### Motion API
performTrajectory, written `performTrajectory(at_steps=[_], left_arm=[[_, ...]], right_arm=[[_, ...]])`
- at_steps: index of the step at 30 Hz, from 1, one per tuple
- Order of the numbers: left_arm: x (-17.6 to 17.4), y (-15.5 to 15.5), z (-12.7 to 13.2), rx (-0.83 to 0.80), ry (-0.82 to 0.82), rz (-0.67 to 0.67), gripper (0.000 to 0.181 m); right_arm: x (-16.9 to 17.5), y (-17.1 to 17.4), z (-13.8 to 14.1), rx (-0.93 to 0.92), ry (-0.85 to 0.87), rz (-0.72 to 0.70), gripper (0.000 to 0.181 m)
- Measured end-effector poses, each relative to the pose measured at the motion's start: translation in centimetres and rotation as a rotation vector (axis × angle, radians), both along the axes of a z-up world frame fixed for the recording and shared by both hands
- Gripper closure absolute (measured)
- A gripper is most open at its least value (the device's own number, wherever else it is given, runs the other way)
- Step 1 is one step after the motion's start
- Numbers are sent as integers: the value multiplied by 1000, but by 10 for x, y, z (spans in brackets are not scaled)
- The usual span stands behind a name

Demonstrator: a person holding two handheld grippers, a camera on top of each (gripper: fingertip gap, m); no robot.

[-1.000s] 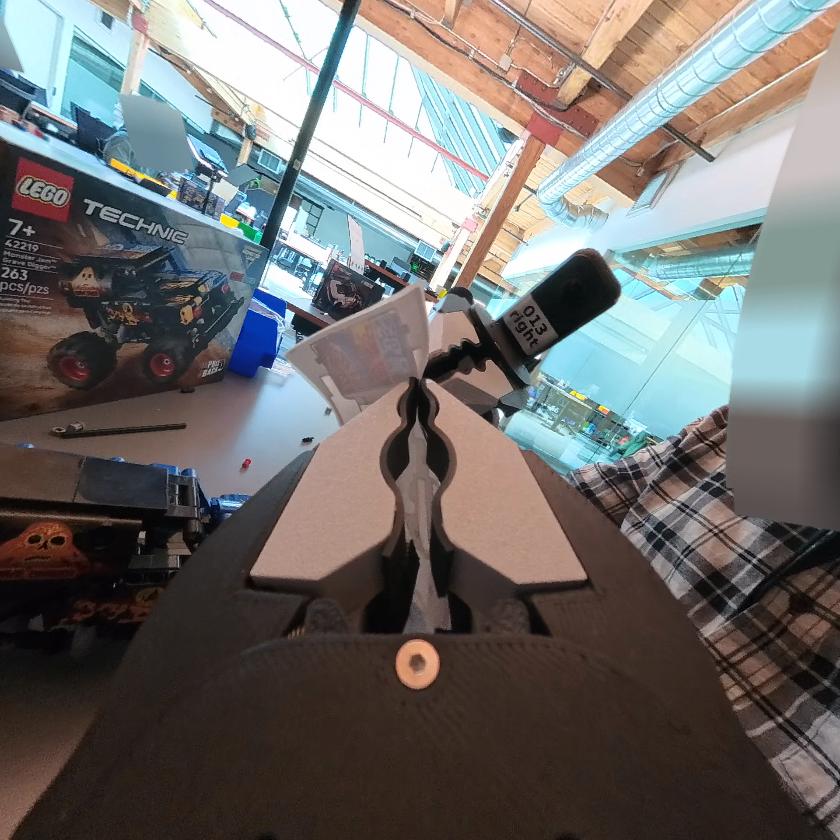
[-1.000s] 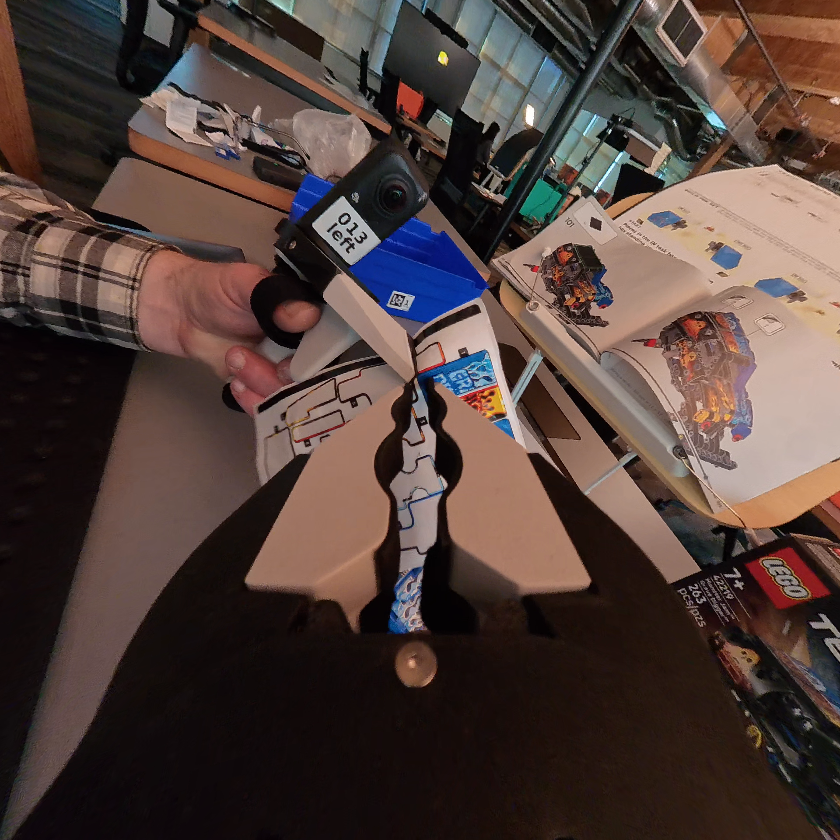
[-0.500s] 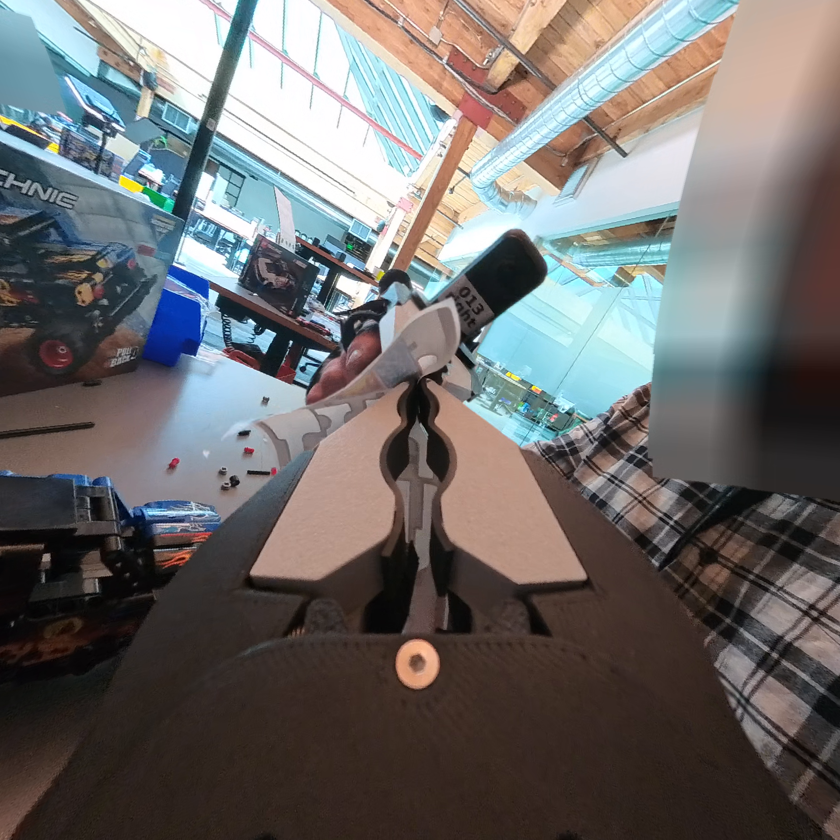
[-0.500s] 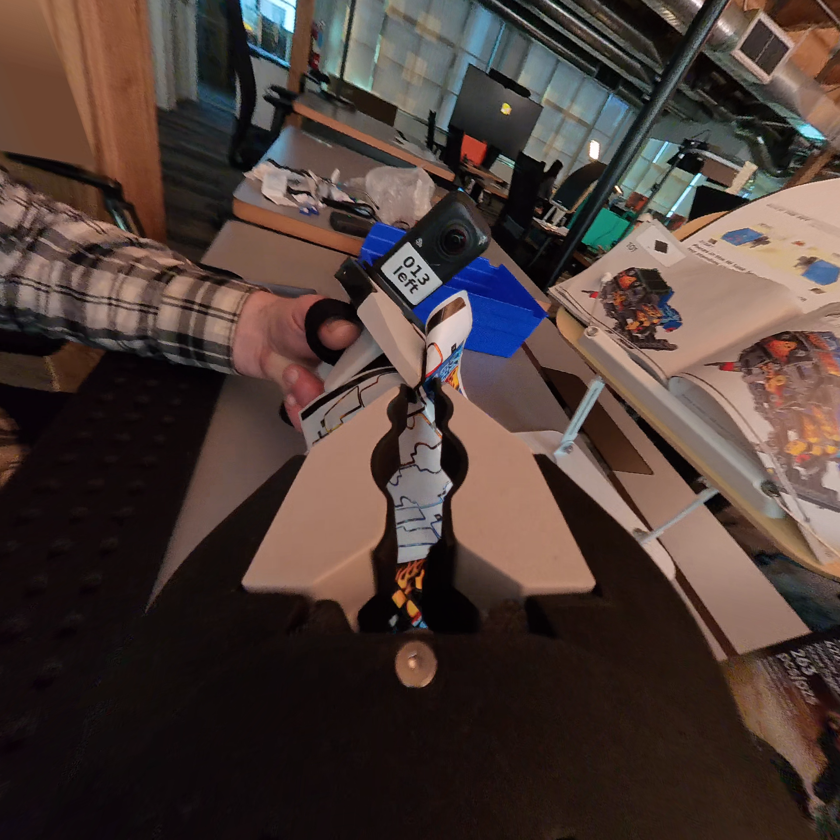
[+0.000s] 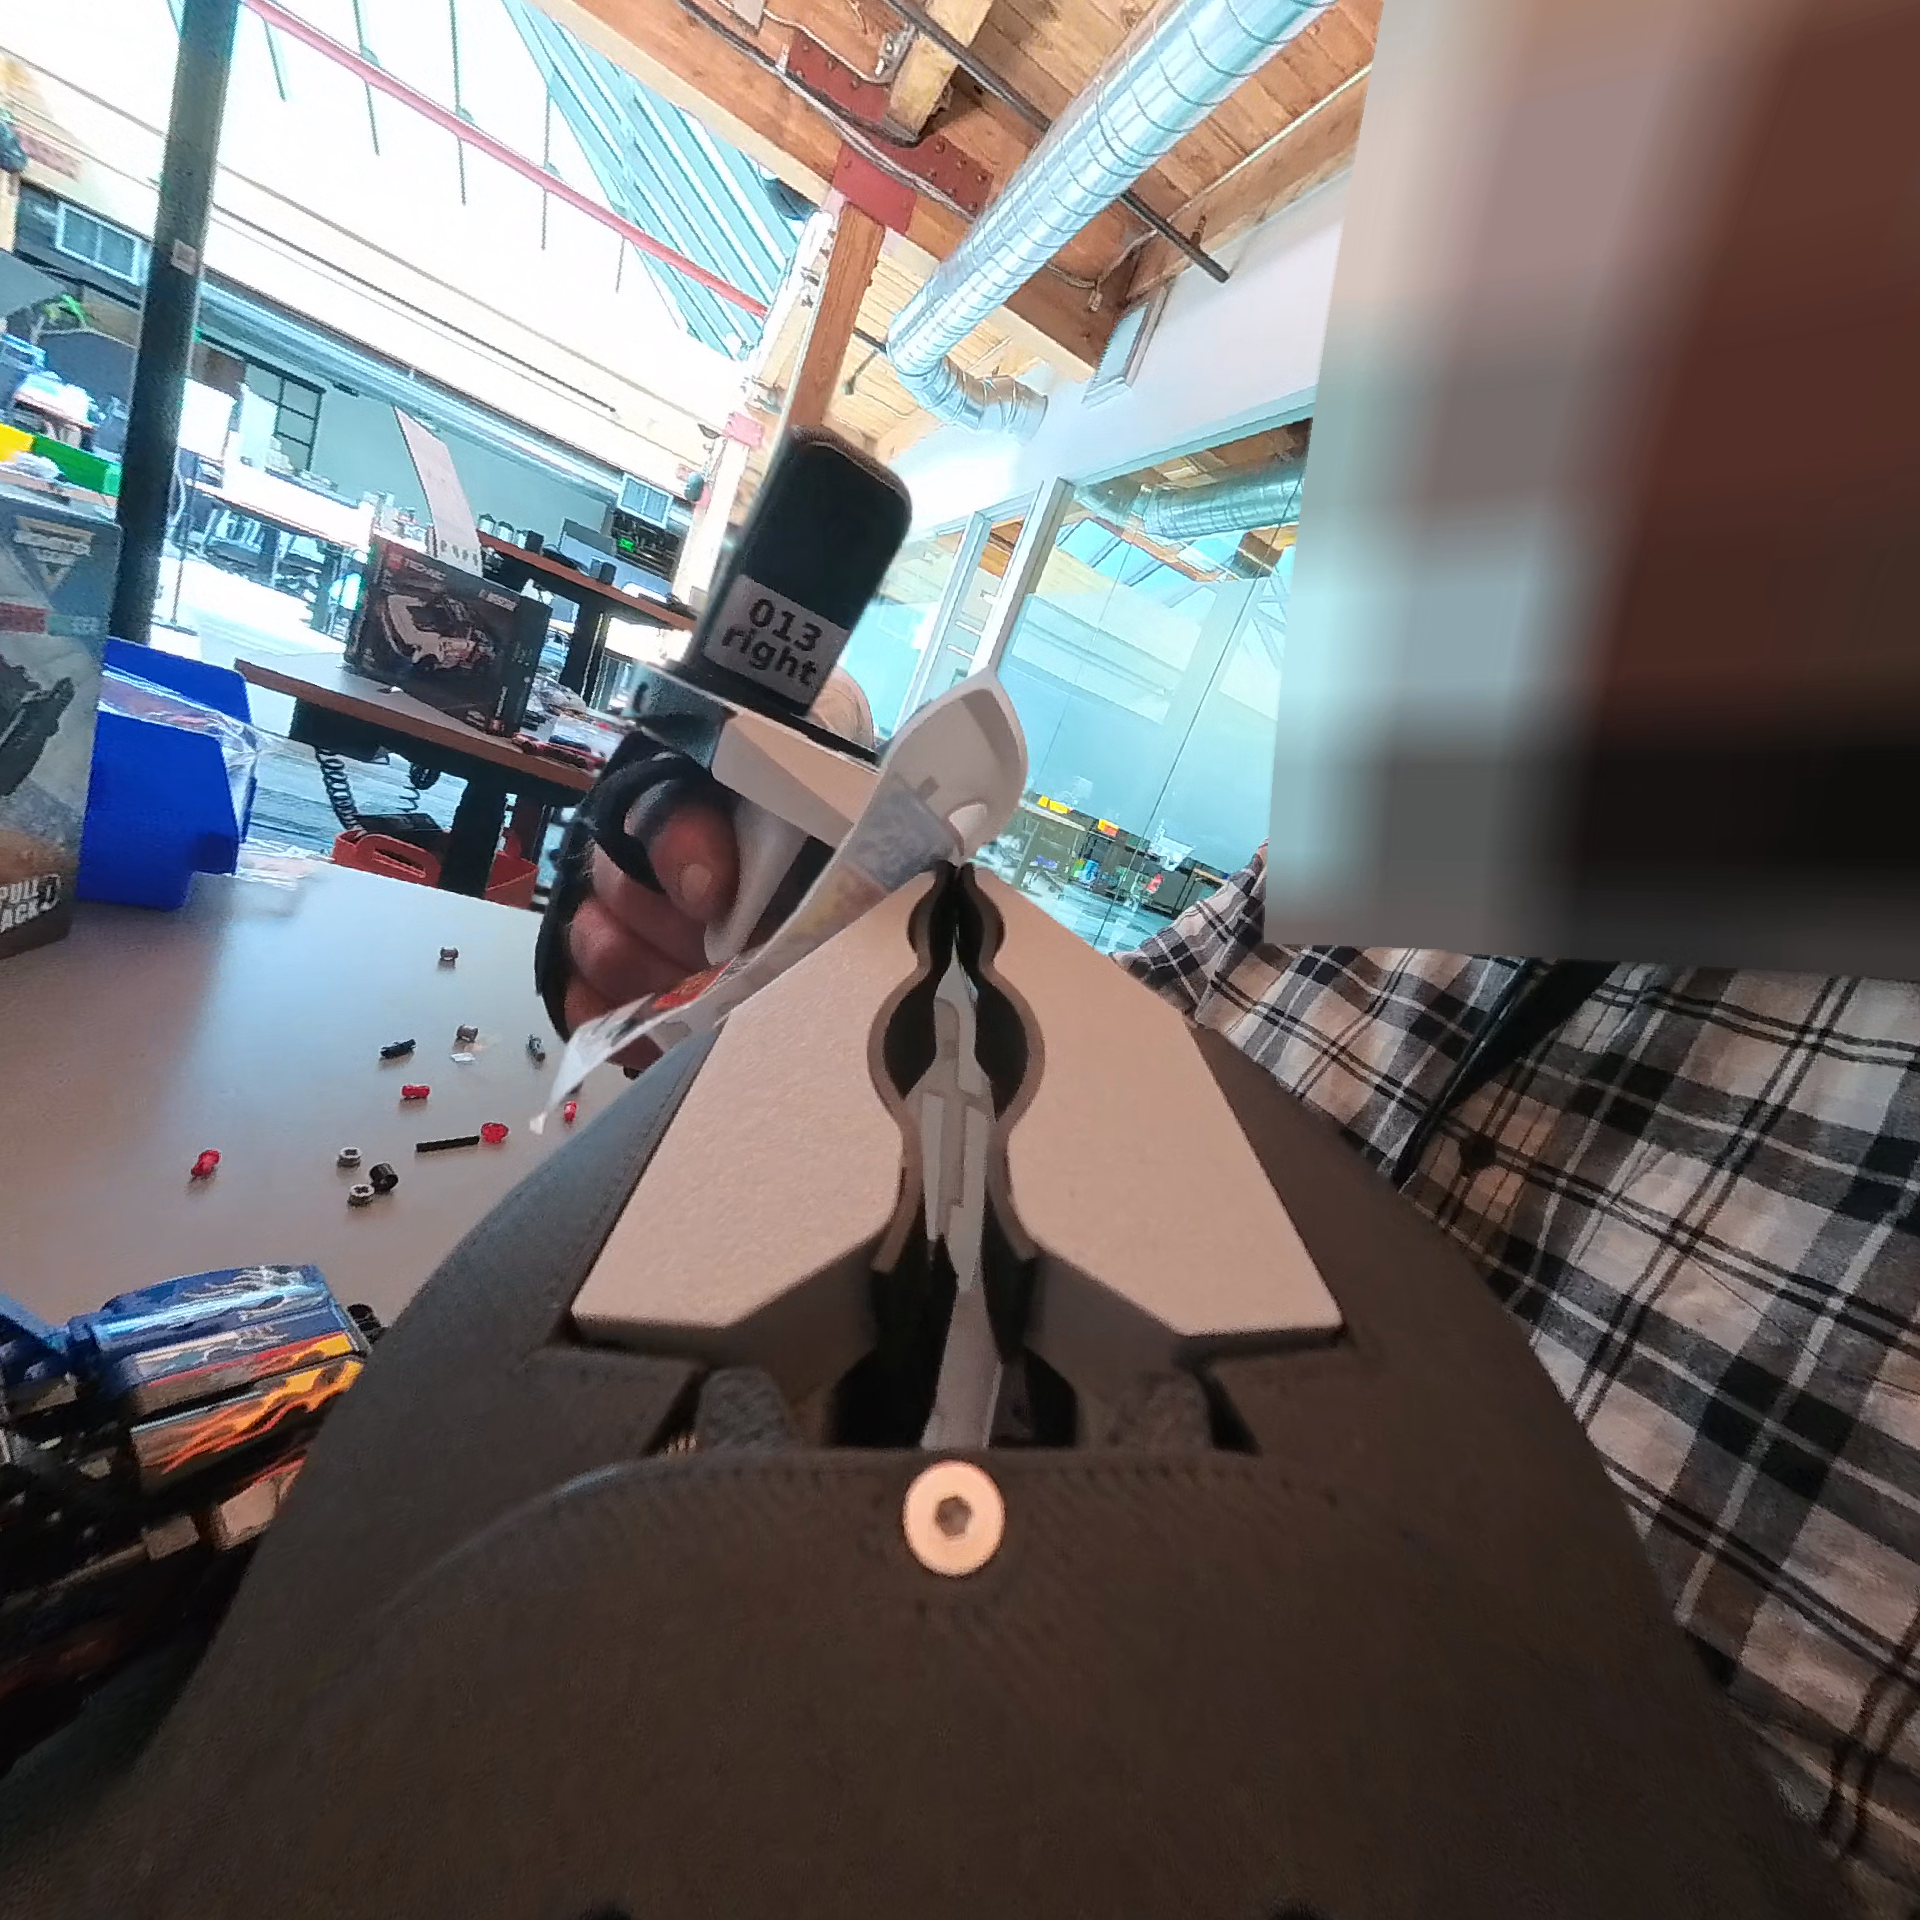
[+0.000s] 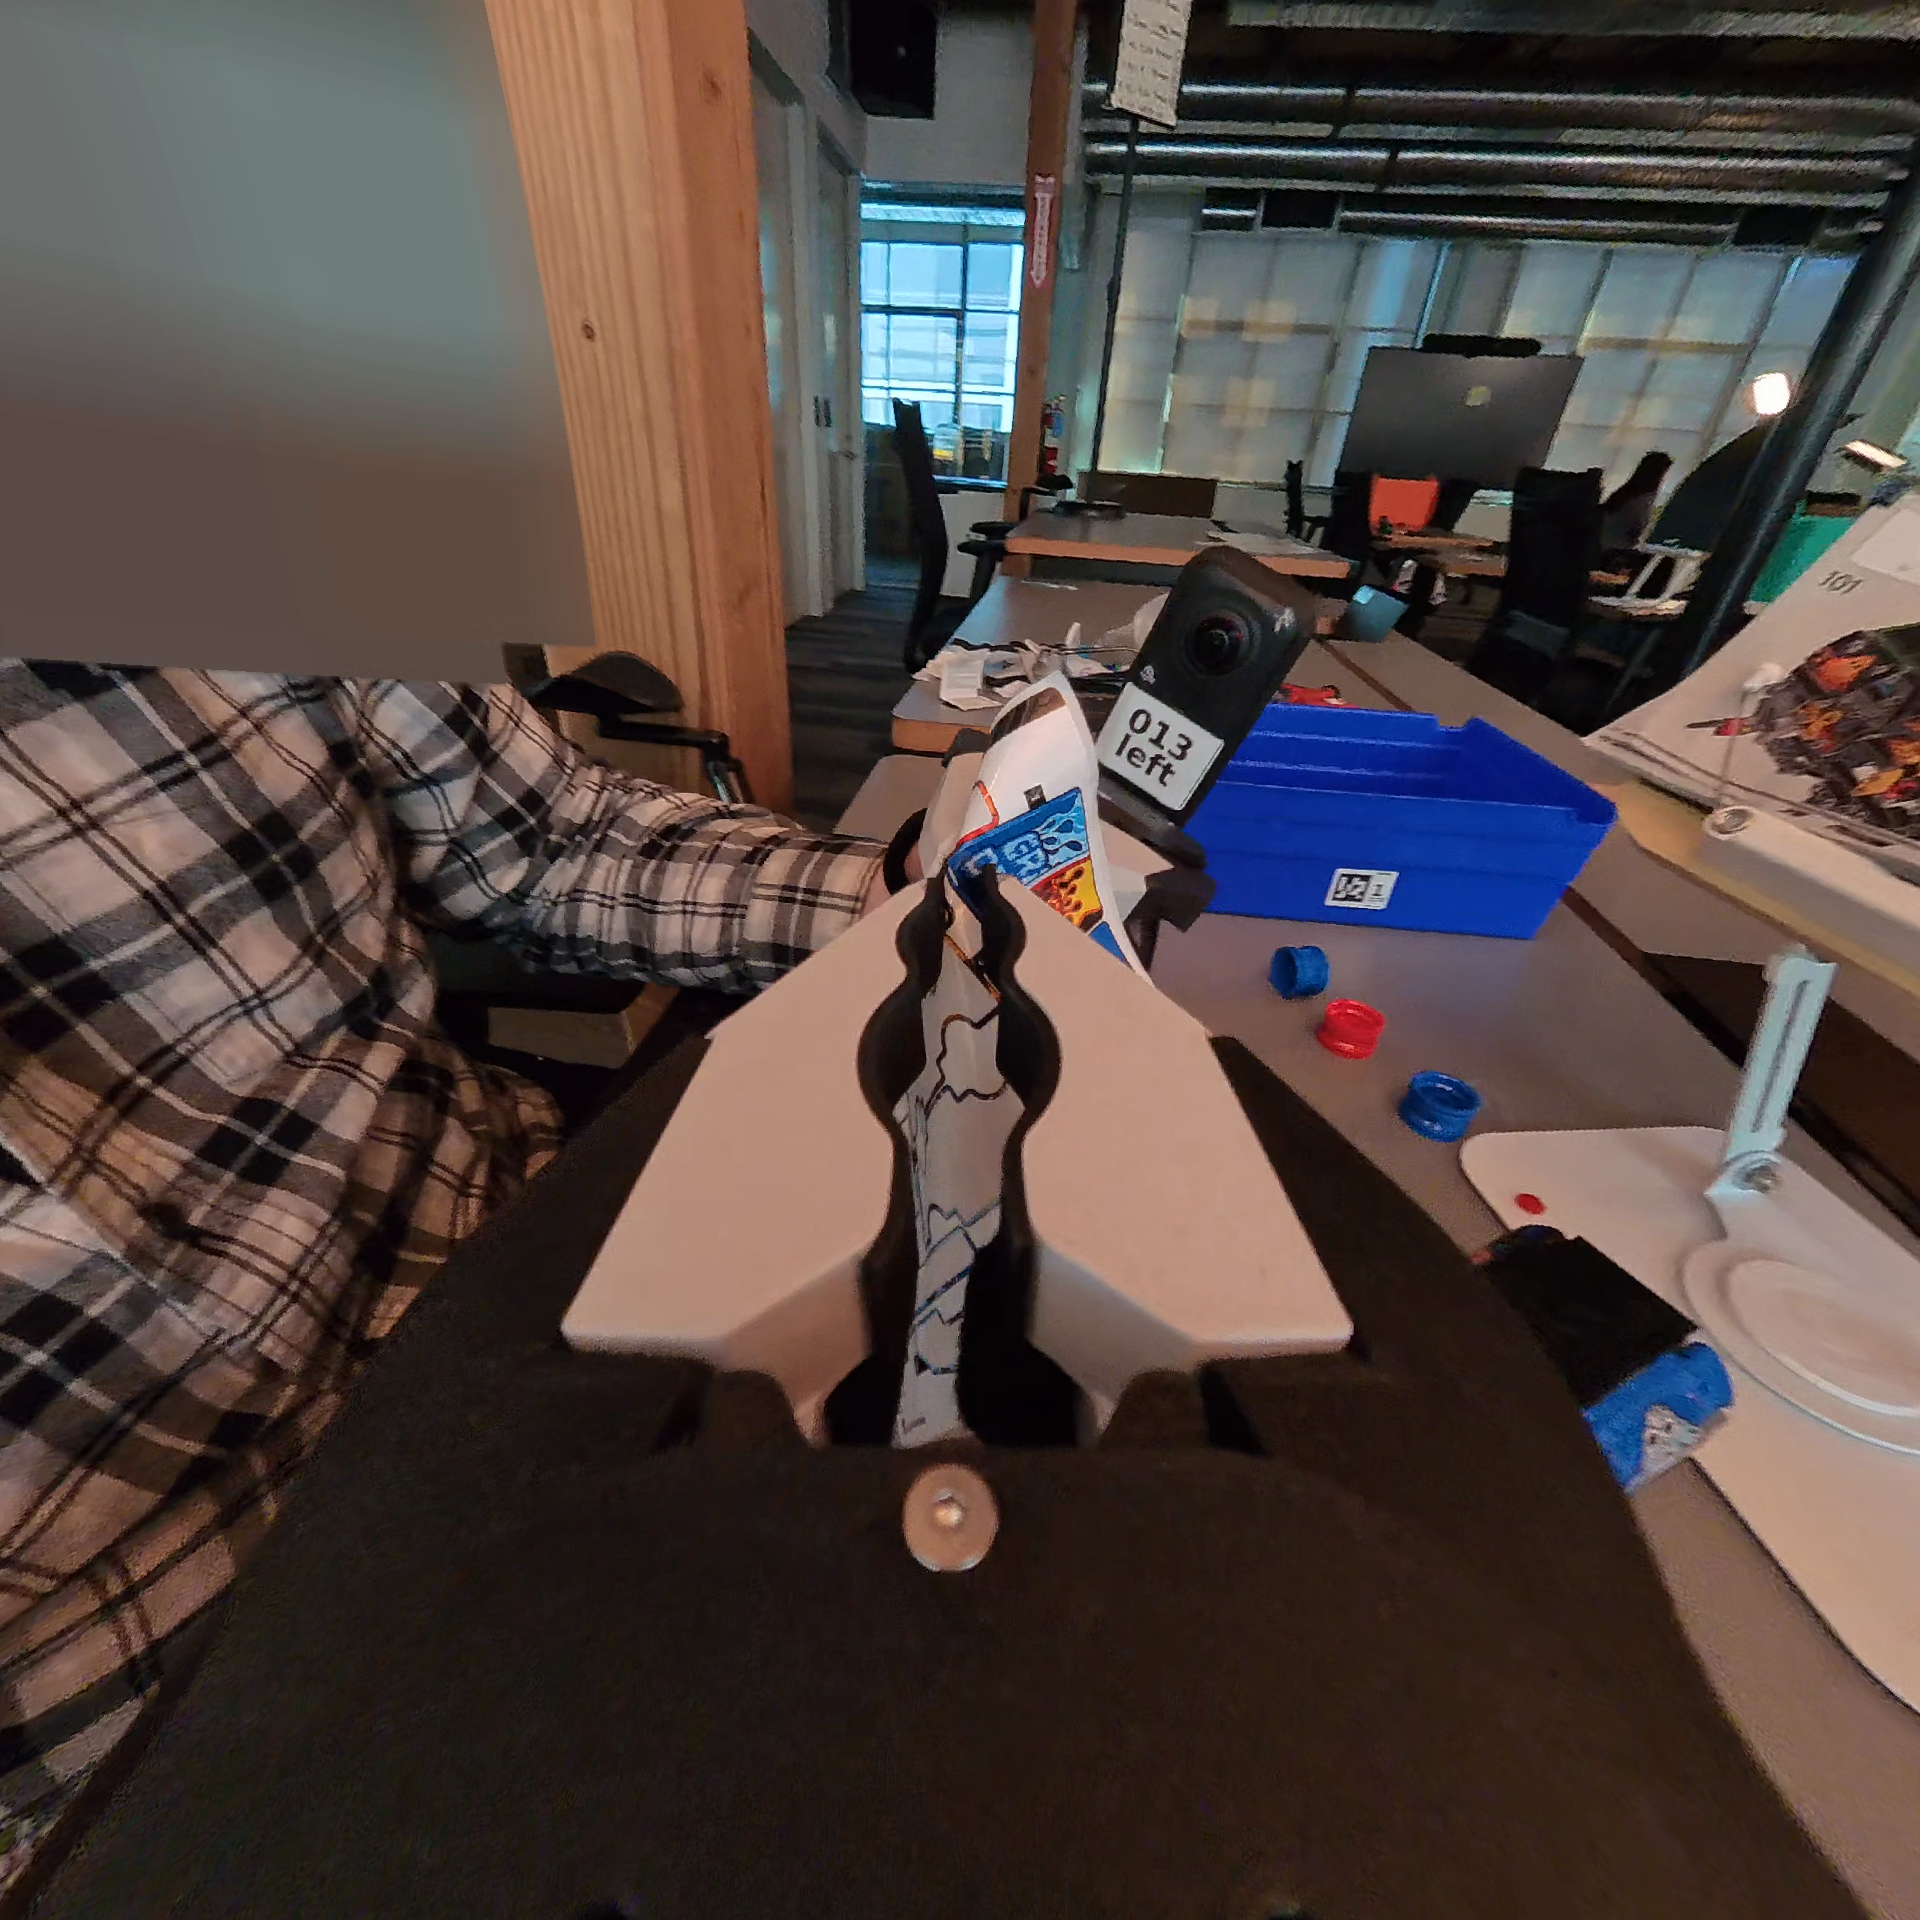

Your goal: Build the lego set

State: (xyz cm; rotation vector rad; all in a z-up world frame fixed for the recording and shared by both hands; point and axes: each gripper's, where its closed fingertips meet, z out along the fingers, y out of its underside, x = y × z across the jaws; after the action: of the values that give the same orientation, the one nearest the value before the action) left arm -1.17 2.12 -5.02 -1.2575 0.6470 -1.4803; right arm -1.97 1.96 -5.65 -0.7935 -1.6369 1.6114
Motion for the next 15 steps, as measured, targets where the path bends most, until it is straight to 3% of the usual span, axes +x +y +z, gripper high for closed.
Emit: performTrajectory(at_steps=[5, 15], left_arm=[[4, -8, -5, 32, 59, -26, 181], [11, -38, -23, 114, 253, -144, 181]], right_arm=[[4, -7, -4, -76, -35, 106, 177], [14, -36, -20, -19, -105, 256, 181]])
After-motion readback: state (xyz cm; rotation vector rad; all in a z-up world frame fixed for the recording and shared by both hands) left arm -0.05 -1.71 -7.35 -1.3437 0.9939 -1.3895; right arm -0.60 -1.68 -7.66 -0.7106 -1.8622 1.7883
